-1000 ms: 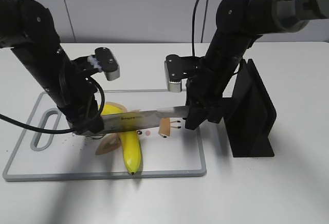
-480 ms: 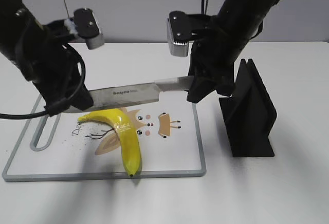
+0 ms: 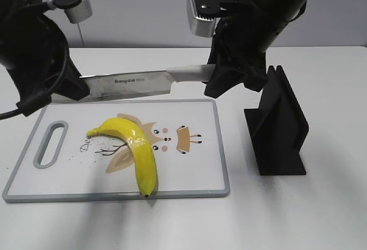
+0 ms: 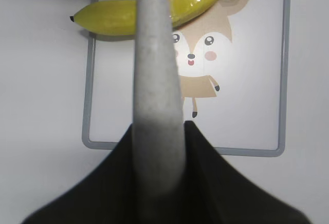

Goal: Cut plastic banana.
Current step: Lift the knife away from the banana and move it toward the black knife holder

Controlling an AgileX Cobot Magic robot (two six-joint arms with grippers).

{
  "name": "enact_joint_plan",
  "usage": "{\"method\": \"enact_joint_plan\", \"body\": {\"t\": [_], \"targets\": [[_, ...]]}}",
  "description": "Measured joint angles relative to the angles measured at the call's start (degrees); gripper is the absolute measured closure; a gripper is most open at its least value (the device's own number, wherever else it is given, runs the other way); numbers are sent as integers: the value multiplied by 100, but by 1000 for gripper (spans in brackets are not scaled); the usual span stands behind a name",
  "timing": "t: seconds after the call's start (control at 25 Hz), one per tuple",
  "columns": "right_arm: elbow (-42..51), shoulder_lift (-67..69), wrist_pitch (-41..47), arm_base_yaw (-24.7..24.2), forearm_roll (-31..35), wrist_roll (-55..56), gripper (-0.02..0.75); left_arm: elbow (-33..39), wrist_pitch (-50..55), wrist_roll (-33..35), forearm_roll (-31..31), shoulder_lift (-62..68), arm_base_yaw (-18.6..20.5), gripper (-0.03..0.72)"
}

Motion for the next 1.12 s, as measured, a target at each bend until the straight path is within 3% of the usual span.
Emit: {"method": "enact_joint_plan", "body": {"t": [0.16, 0.24, 0.4, 0.44, 0.56, 0.64, 0.72, 0.8, 0.92, 1.12], "targets": [[0, 0, 41, 0, -9, 14, 541, 0, -25, -60, -28, -6, 0, 622], [6, 0, 135, -45, -182, 101, 547, 6, -52, -135, 45, -12, 48, 491], [6, 0, 100, -131, -425, 257, 549, 19, -216, -189, 114, -12, 84, 128], [12, 0, 100, -131, -445, 269, 549, 19, -329, -204, 114, -12, 84, 92], [6, 0, 82, -131, -440, 448, 549, 19, -659, -367, 152, -15, 90, 62], [-56, 0, 70, -131, -492, 1084, 549, 19, -874, -950, 332, -43, 120, 60], [-216, 0, 70, -131, -618, 1930, 549, 19, -998, -1871, 723, -106, 198, 60], [-482, 0, 70, -131, -864, 2851, 549, -80, -921, -3236, 1371, -131, 338, 60], [-918, 0, 129, -131, -1158, 4036, 549, -422, -384, -4915, 2057, -131, 728, 62], [-1476, -21, 420, -138, -1214, 5117, 549, -947, 890, -5624, 2201, -131, 1489, 77]]}}
